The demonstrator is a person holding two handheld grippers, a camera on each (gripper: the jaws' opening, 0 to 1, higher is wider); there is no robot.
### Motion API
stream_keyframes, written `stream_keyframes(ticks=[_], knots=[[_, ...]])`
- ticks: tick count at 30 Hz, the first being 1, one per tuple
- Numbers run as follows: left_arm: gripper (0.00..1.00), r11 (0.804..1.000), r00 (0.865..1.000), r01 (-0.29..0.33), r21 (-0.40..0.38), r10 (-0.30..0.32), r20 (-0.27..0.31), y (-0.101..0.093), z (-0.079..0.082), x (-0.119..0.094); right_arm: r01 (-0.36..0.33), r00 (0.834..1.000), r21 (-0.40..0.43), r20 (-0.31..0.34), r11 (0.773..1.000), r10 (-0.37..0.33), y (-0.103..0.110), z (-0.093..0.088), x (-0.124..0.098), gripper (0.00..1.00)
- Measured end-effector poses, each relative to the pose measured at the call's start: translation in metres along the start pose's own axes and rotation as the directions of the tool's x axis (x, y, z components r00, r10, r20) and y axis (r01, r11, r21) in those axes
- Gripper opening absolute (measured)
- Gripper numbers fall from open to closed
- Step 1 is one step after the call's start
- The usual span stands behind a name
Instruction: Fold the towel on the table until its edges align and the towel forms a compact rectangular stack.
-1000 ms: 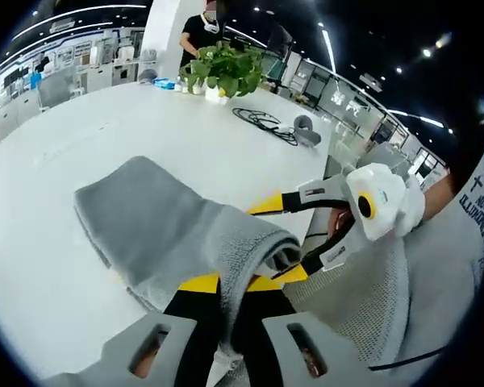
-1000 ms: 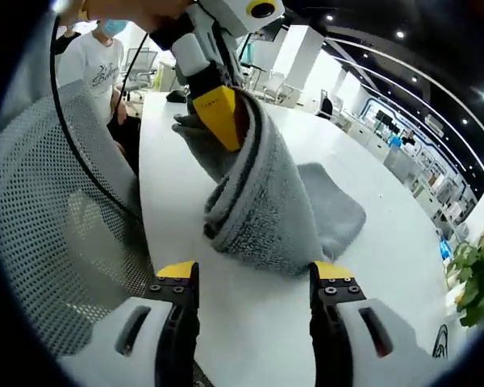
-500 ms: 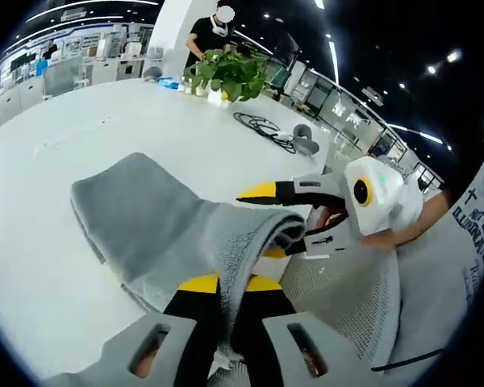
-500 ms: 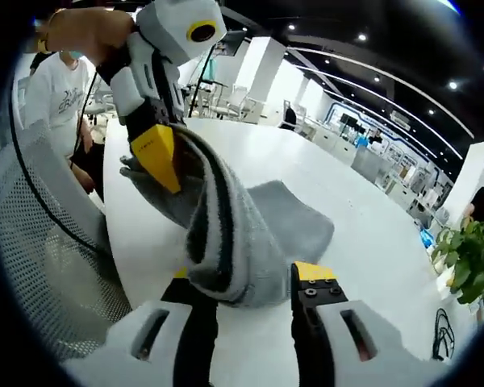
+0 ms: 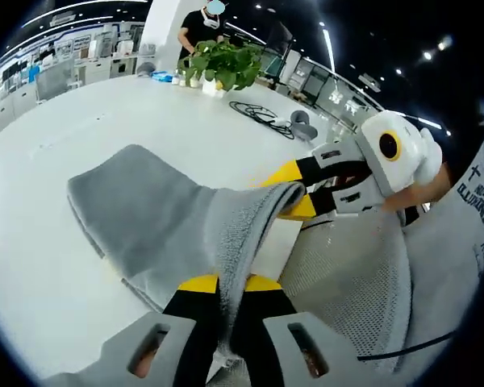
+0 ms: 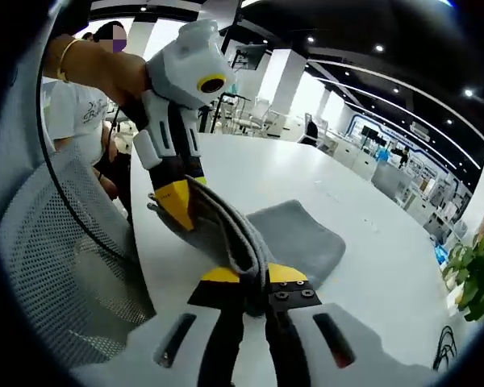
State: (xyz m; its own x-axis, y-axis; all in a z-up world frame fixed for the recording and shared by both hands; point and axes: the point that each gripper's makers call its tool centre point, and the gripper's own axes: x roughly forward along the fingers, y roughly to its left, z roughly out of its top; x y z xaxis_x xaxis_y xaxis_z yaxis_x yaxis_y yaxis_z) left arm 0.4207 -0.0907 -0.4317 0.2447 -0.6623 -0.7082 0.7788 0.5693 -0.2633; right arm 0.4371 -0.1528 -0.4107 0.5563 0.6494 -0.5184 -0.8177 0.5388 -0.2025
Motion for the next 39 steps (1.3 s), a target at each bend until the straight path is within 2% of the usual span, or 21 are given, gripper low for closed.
stream_keyframes(ticks=[2,3,6,7,9,11,13,15,16,18,21,24,28,30,32,35,37,39], knots=[[0.1,1.0,1.0,0.003,0.017,-0.003,0.009,0.0,-0.003,0.002,0.013,1.0,0.023,-0.004,1.0,-0.013,-0.004,0.0,-0.001,0.05],[0.11,0.999,1.0,-0.003,0.051,0.002,0.022,0.0,-0.004,0.003,0.01,1.0,0.037,-0.009,0.999,-0.009,-0.004,-0.001,-0.002,0.05],[0.24,0.991,0.999,-0.032,0.128,0.031,0.016,0.002,-0.009,0.003,0.012,1.0,0.09,-0.018,0.996,-0.011,-0.008,-0.001,-0.002,0.04],[0.3,0.978,0.999,-0.05,0.205,0.049,0.008,0.002,-0.013,0.003,0.012,1.0,0.103,-0.021,0.995,-0.01,-0.007,-0.002,-0.002,0.04],[0.37,0.961,0.998,-0.062,0.271,0.063,0.007,-0.002,-0.018,0.003,0.016,0.999,0.149,-0.035,0.989,-0.011,-0.008,-0.004,-0.001,0.04],[0.43,0.953,0.998,-0.065,0.297,0.065,0.01,-0.002,-0.024,0.003,0.02,0.999,0.196,-0.041,0.98,-0.012,-0.007,-0.004,-0.001,0.04],[0.48,0.941,0.998,-0.065,0.332,0.067,0.008,-0.002,-0.03,0.002,0.034,0.999,0.254,-0.029,0.967,-0.028,-0.011,0.0,-0.002,0.04],[0.52,0.93,0.997,-0.076,0.359,0.076,0.016,-0.01,-0.028,-0.004,0.041,0.999,0.327,-0.028,0.944,-0.034,-0.015,0.002,-0.003,0.04],[0.54,0.927,0.996,-0.09,0.365,0.08,0.042,-0.011,-0.026,-0.006,0.048,0.999,0.371,-0.018,0.927,-0.044,-0.019,0.004,-0.003,0.04],[0.57,0.928,0.993,-0.107,0.357,0.083,0.082,-0.009,-0.023,-0.009,0.049,0.999,0.416,-0.012,0.908,-0.048,-0.024,0.004,-0.002,0.04],[0.57,0.929,0.988,-0.131,0.347,0.094,0.121,-0.003,-0.022,-0.009,0.056,0.998,0.449,-0.01,0.892,-0.058,-0.031,0.008,-0.006,0.04],[0.57,0.917,0.985,-0.161,0.365,0.125,0.121,0.011,-0.028,-0.002,0.062,0.998,0.481,-0.013,0.875,-0.063,-0.036,0.005,-0.006,0.04],[0.57,0.902,0.982,-0.189,0.389,0.16,0.105,0.026,-0.031,0.011,0.06,0.998,0.494,-0.012,0.867,-0.062,-0.035,0.007,-0.009,0.04],[0.56,0.897,0.981,-0.191,0.399,0.159,0.112,0.029,-0.025,0.018,0.056,0.998,0.503,-0.011,0.862,-0.059,-0.035,0.006,-0.009,0.04],[0.53,0.902,0.981,-0.187,0.389,0.151,0.121,0.035,-0.022,0.027,0.055,0.998,0.509,-0.011,0.859,-0.058,-0.034,0.006,-0.01,0.04],[0.5,0.883,0.982,-0.184,0.432,0.141,0.128,0.03,-0.01,0.031,0.062,0.998,0.512,-0.014,0.857,-0.064,-0.037,0.004,-0.013,0.04],[0.42,0.874,0.982,-0.17,0.455,0.112,0.152,0.027,-0.003,0.032,0.065,0.998,0.521,-0.014,0.851,-0.068,-0.039,0.003,-0.015,0.04],[0.28,0.876,0.984,-0.142,0.46,0.075,0.162,0.021,0.003,0.031,0.074,0.997,0.52,-0.021,0.851,-0.074,-0.04,0.0,-0.016,0.04]])
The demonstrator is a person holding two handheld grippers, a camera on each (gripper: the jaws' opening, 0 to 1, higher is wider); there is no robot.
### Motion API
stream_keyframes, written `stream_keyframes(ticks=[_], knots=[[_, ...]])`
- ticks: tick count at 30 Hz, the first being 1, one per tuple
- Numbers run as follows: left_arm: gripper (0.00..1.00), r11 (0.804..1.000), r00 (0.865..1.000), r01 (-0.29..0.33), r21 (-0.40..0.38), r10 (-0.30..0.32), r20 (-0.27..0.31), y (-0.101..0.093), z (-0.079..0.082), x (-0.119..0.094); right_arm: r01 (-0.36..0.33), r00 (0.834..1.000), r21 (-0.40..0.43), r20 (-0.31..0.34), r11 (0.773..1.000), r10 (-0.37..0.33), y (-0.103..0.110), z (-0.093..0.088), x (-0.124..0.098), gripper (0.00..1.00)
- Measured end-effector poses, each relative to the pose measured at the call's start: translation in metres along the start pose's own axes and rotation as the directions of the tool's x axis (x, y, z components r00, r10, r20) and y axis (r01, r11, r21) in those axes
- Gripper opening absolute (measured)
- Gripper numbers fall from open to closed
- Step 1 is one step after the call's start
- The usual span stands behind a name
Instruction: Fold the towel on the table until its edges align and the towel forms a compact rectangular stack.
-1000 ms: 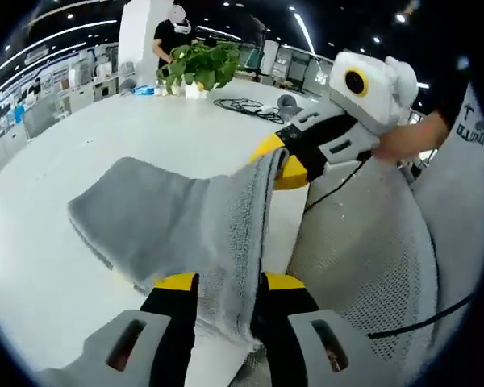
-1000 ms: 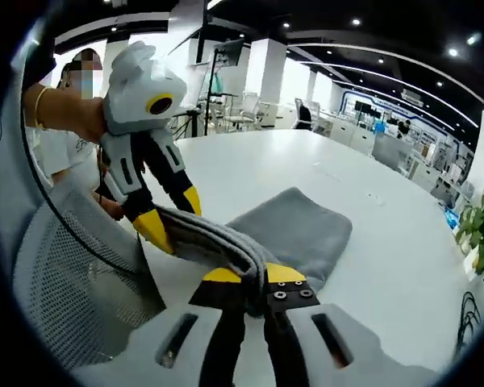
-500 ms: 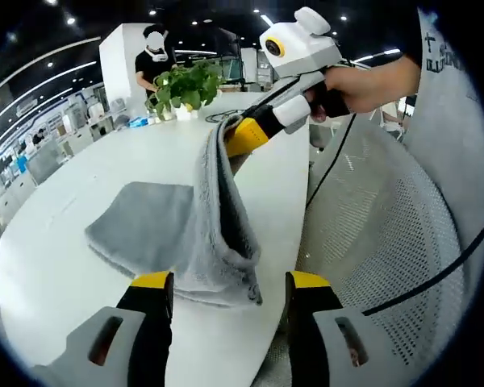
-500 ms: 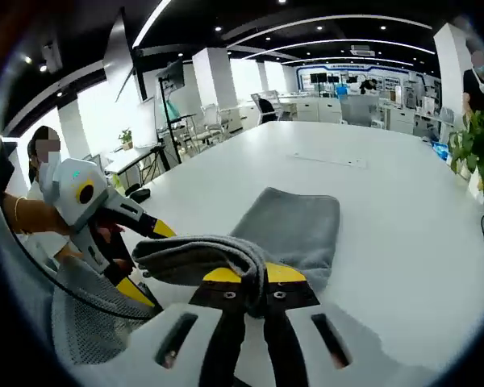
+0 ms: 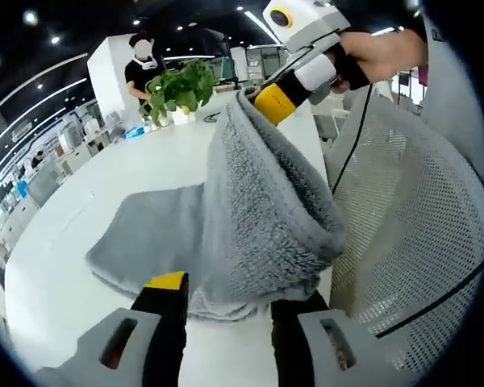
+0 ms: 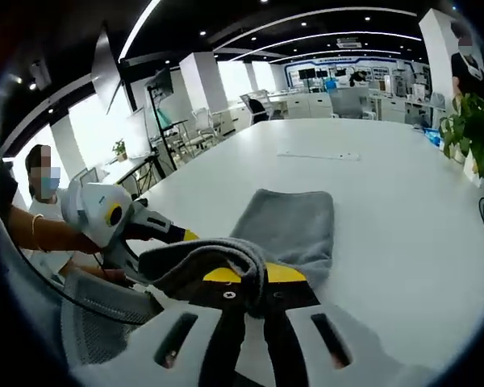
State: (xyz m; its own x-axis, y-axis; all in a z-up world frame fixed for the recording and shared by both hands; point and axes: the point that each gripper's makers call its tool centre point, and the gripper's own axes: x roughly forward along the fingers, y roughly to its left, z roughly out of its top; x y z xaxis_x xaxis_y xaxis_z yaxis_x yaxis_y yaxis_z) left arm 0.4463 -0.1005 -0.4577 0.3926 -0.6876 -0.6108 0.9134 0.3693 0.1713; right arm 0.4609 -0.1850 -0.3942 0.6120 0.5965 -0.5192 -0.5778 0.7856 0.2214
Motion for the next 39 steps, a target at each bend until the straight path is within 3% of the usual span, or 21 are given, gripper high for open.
stream_keyframes(ticks=[2,5,8,12,17,18,19,21,25,27,28,29,31,34,35,36,37,39], knots=[[0.19,1.0,0.999,0.029,-0.003,-0.029,0.02,-0.001,0.001,0.001,0.004,1.0,0.003,-0.003,1.0,-0.004,-0.005,0.0,-0.001,0.04],[0.14,0.997,0.997,0.067,-0.043,-0.065,0.046,-0.009,0.006,-0.001,0.007,1.0,0.011,-0.006,1.0,-0.007,-0.01,-0.002,-0.005,0.04],[0.13,0.991,0.993,0.088,-0.099,-0.08,0.087,-0.014,0.013,-0.006,0.006,1.0,0.018,-0.018,1.0,-0.006,-0.01,-0.007,-0.013,0.05],[0.11,0.989,0.993,0.095,-0.114,-0.086,0.081,-0.022,0.017,-0.016,-0.034,0.998,0.031,-0.046,0.999,0.035,0.0,-0.018,-0.021,0.05],[0.11,0.967,0.99,0.118,-0.228,-0.095,0.109,-0.035,0.018,-0.029,-0.063,0.995,0.056,-0.073,0.996,0.067,0.01,-0.033,-0.032,0.05],[0.1,0.957,0.986,0.134,-0.258,-0.104,0.127,-0.039,0.02,-0.033,-0.07,0.994,0.067,-0.076,0.995,0.075,0.012,-0.036,-0.035,0.05],[0.09,0.937,0.982,0.17,-0.306,-0.135,0.135,-0.039,0.009,-0.034,-0.08,0.993,0.078,-0.081,0.994,0.086,0.014,-0.037,-0.038,0.05],[0.09,0.891,0.975,0.209,-0.403,-0.156,0.161,-0.044,0.009,-0.038,-0.093,0.991,0.095,-0.086,0.991,0.101,0.018,-0.041,-0.042,0.05],[0.08,0.882,0.972,0.217,-0.419,-0.153,0.181,-0.047,0.008,-0.04,-0.109,0.989,0.094,-0.094,0.99,0.118,0.017,-0.04,-0.041,0.05],[0.07,0.861,0.969,0.22,-0.459,-0.139,0.204,-0.047,0.012,-0.04,-0.111,0.988,0.092,-0.094,0.989,0.12,0.016,-0.038,-0.039,0.06],[0.07,0.841,0.966,0.23,-0.49,-0.139,0.216,-0.047,0.013,-0.04,-0.113,0.988,0.085,-0.094,0.99,0.121,0.016,-0.036,-0.037,0.06],[0.07,0.816,0.964,0.239,-0.526,-0.135,0.227,-0.051,0.024,-0.041,-0.114,0.988,0.081,-0.095,0.99,0.121,0.016,-0.036,-0.036,0.06],[0.06,0.74,0.957,0.251,-0.624,-0.092,0.276,-0.043,0.029,-0.041,-0.119,0.988,0.076,-0.094,0.99,0.125,0.014,-0.032,-0.032,0.06],[0.06,0.696,0.947,0.262,-0.669,-0.052,0.316,-0.032,0.028,-0.043,-0.136,0.987,0.08,-0.078,0.988,0.142,0.013,-0.026,-0.028,0.07],[0.06,0.675,0.944,0.271,-0.687,-0.044,0.328,-0.028,0.026,-0.043,-0.133,0.989,0.078,-0.059,0.988,0.138,0.011,-0.023,-0.024,0.08],[0.06,0.635,0.947,0.268,-0.724,-0.034,0.321,-0.025,0.019,-0.04,-0.111,0.993,0.081,-0.034,0.99,0.114,0.006,-0.019,-0.019,0.11],[0.06,0.617,0.951,0.257,-0.744,-0.024,0.308,-0.023,0.015,-0.037,-0.108,0.993,0.08,-0.031,0.991,0.111,0.005,-0.019,-0.017,0.13],[0.06,0.615,0.955,0.241,-0.75,-0.014,0.296,-0.02,0.011,-0.035,-0.106,0.994,0.072,-0.029,0.992,0.108,0.004,-0.019,-0.013,0.17]])
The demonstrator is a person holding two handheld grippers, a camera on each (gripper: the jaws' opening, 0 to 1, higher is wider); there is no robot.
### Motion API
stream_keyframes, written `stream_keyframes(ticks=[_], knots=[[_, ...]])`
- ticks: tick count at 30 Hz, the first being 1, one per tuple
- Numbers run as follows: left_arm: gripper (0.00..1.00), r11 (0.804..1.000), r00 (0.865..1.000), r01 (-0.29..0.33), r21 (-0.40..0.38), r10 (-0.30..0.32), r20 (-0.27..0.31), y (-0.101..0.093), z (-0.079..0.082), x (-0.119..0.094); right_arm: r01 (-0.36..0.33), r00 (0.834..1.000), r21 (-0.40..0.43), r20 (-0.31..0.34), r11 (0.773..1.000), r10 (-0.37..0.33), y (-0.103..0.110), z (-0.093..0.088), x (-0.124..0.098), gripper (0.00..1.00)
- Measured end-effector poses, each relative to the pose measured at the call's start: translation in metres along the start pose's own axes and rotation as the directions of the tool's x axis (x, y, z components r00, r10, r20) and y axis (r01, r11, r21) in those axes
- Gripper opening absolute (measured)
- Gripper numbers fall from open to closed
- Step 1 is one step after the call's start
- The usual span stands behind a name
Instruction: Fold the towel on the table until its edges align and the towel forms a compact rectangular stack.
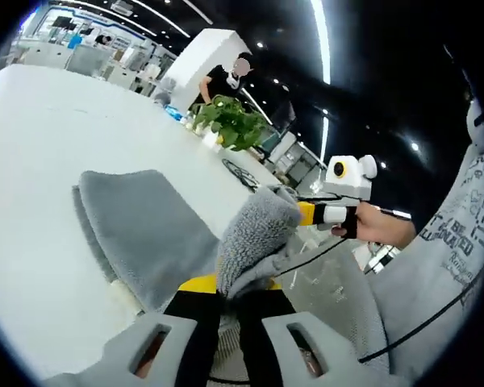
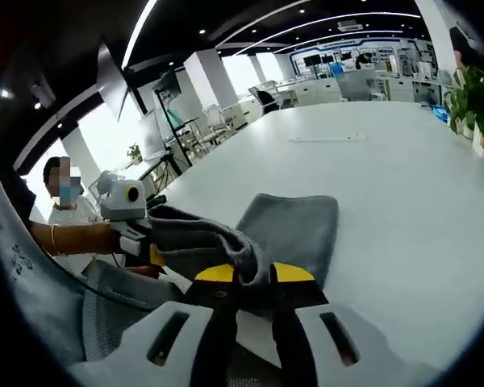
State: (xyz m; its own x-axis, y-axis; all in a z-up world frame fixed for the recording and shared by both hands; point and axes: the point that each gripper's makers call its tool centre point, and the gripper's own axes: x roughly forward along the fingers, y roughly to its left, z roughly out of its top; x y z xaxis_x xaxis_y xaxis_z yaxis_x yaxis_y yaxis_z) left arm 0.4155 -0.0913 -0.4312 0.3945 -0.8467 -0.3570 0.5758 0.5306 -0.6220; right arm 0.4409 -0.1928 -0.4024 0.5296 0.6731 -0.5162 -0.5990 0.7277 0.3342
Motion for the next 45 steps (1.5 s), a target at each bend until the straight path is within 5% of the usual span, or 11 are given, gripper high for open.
stream_keyframes(ticks=[6,14,16,18,21,26,28,30,34,39,45], knots=[[0.06,1.0,0.999,-0.021,-0.008,0.02,-0.031,0.006,-0.001,0.004,-0.073,0.997,-0.034,-0.037,0.997,0.072,0.003,-0.012,0.009,0.26],[0.07,1.0,0.994,-0.009,0.005,0.01,-0.107,0.008,0.002,0.009,-0.072,0.988,-0.099,-0.141,0.993,0.058,-0.013,-0.044,0.031,0.23],[0.07,1.0,0.993,-0.006,-0.003,0.005,-0.114,0.01,0.005,0.01,-0.071,0.983,-0.093,-0.174,0.993,0.054,-0.016,-0.051,0.034,0.2],[0.07,0.999,0.993,-0.008,-0.036,0.004,-0.116,0.014,0.008,0.01,-0.079,0.981,-0.088,-0.183,0.993,0.062,-0.015,-0.051,0.033,0.06],[0.08,0.995,0.997,-0.013,-0.098,0.006,-0.074,0.02,0.014,0.01,-0.078,0.986,-0.022,-0.153,0.997,0.074,-0.014,-0.043,0.036,0.06],[0.2,0.977,0.995,0.089,-0.195,-0.081,0.05,0.014,0.025,0.009,-0.047,0.989,0.06,-0.135,0.997,0.054,-0.025,-0.04,0.036,0.05],[0.27,0.985,0.994,0.098,-0.145,-0.09,0.059,0.012,0.021,0.008,-0.05,0.989,0.091,-0.132,0.995,0.062,-0.022,-0.04,0.036,0.05],[0.31,0.997,0.997,0.071,-0.033,-0.07,0.025,0.008,0.014,0.007,-0.051,0.99,0.099,-0.127,0.994,0.063,-0.021,-0.04,0.035,0.05],[0.34,0.992,0.997,0.036,0.121,-0.027,-0.071,0.014,-0.003,0.007,-0.05,0.989,0.1,-0.133,0.994,0.063,-0.02,-0.04,0.035,0.04],[0.24,0.99,0.991,-0.041,0.137,0.058,-0.12,0.024,-0.017,0.015,-0.051,0.989,0.1,-0.134,0.994,0.064,-0.019,-0.038,0.036,0.04],[0.12,0.992,0.993,-0.11,0.06,0.112,-0.037,0.035,0.0,0.01,-0.045,0.99,0.107,-0.129,0.993,0.059,-0.021,-0.032,0.035,0.04]])
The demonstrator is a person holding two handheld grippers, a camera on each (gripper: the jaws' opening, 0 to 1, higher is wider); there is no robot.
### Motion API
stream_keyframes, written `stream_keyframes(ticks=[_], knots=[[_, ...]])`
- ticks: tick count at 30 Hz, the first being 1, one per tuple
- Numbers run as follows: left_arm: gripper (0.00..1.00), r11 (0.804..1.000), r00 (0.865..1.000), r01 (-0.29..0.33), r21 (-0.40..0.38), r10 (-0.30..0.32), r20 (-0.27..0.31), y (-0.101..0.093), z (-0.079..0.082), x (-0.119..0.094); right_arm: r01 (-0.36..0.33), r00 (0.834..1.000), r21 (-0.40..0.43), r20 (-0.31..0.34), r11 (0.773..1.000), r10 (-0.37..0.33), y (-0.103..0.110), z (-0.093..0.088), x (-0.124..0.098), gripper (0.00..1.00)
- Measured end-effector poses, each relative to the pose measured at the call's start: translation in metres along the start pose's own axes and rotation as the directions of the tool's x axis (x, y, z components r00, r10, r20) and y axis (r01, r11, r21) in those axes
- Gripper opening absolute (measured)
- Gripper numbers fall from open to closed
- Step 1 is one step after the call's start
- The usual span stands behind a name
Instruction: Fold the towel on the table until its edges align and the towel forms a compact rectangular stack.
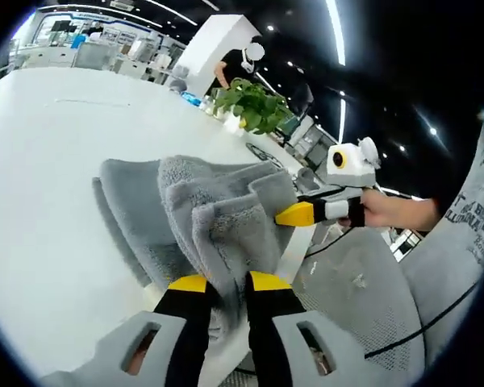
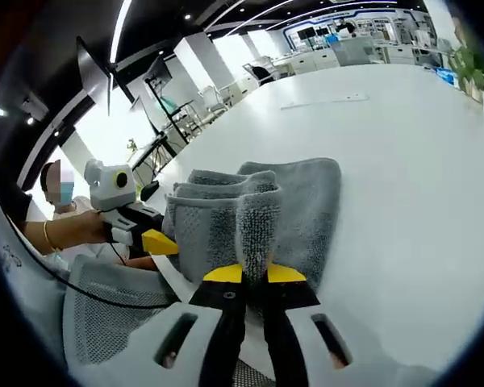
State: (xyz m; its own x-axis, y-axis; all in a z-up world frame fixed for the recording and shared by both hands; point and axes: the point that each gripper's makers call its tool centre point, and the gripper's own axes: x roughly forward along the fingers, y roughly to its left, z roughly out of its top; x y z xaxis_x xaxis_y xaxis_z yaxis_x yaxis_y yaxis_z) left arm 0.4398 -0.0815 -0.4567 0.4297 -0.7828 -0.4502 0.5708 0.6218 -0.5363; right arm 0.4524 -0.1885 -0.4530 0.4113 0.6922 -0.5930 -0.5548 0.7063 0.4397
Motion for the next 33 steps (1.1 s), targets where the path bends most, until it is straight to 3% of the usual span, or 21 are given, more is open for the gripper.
stream_keyframes(ticks=[10,12,15,25,30,33], knots=[[0.11,1.0,0.999,-0.011,0.005,0.011,0.041,-0.003,0.04,-0.01,0.002,1.0,0.016,0.028,1.0,-0.003,-0.004,0.034,-0.003,0.05],[0.11,0.999,0.995,-0.052,0.014,0.05,0.083,0.004,0.05,-0.011,0.002,0.999,0.021,0.038,1.0,-0.003,-0.007,0.041,0.0,0.05],[0.11,0.996,0.991,-0.084,-0.032,0.087,0.102,0.027,0.056,-0.007,-0.005,0.999,0.021,0.041,1.0,0.004,-0.011,0.05,0.007,0.05],[0.11,0.983,0.976,-0.156,-0.092,0.168,0.139,0.056,0.064,0.0,0.004,1.0,0.034,0.012,0.999,-0.005,-0.023,0.06,0.032,0.05],[0.11,0.972,0.966,-0.193,-0.137,0.213,0.146,0.074,0.063,0.005,0.016,1.0,0.087,0.017,0.996,-0.018,-0.027,0.063,0.043,0.05],[0.11,0.956,0.949,-0.286,-0.062,0.292,0.117,0.09,0.056,0.008,0.026,0.999,0.112,0.021,0.993,-0.028,-0.032,0.063,0.053,0.05]])
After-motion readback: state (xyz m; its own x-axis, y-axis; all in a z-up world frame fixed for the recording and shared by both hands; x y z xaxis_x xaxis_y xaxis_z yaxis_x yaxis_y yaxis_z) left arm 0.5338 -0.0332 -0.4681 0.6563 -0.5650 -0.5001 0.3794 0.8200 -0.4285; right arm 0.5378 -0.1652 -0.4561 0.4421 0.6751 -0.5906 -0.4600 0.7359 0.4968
